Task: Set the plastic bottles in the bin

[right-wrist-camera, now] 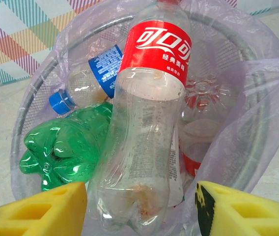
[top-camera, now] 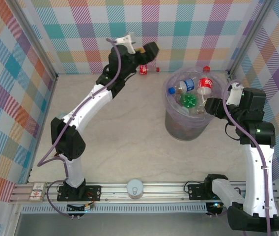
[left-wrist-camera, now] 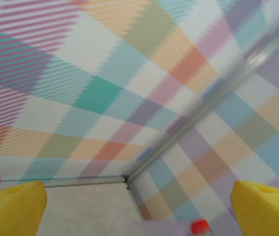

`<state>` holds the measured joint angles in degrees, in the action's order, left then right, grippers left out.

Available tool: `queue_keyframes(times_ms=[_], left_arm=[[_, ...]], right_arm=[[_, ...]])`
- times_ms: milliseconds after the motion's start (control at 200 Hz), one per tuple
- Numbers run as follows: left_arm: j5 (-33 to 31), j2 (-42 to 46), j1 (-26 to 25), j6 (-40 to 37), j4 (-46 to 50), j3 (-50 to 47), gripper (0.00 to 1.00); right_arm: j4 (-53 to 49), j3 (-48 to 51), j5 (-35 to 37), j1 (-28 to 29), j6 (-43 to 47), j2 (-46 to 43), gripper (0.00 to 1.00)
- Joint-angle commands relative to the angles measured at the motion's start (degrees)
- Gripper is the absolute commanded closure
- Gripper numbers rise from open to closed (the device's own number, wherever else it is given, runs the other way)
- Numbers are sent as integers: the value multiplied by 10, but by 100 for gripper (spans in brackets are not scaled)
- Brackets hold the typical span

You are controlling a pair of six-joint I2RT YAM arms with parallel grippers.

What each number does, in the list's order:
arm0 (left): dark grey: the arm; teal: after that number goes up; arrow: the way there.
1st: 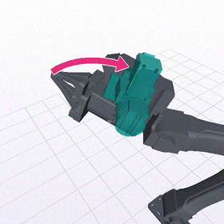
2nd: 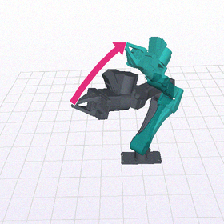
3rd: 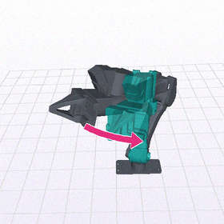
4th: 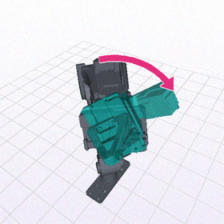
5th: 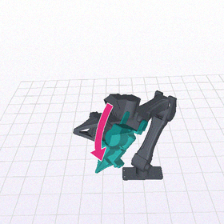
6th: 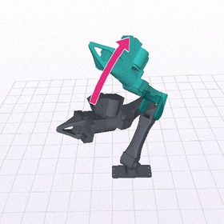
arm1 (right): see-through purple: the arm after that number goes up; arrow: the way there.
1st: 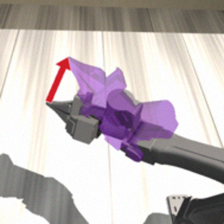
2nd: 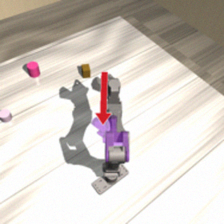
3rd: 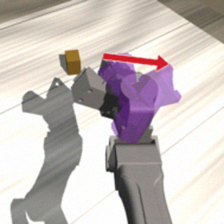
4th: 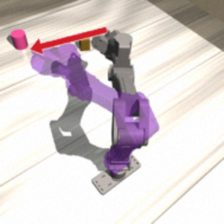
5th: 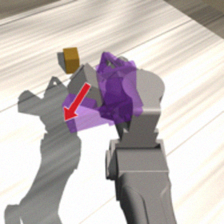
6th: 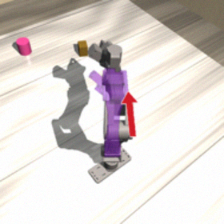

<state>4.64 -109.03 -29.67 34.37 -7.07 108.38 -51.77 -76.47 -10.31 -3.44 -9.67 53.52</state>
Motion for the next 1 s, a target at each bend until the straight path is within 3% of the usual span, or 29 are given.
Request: queue_keyframes(times_ms=[0,255,495,995], left_arm=[[27,-70,44,129,-50,-19,3],[4,-231,92,139,-96,78,2],[-21,-374,111,222,-66,201,2],[-55,-457,117,317,-45,249,4]], right_arm=[[20,7,-19,-4,-5,-9,39],[6,4,-14,-4,-2,-14,39],[-2,9,-4,-4,-6,-29,39],[-3,27,14,-5,0,-43,38]])
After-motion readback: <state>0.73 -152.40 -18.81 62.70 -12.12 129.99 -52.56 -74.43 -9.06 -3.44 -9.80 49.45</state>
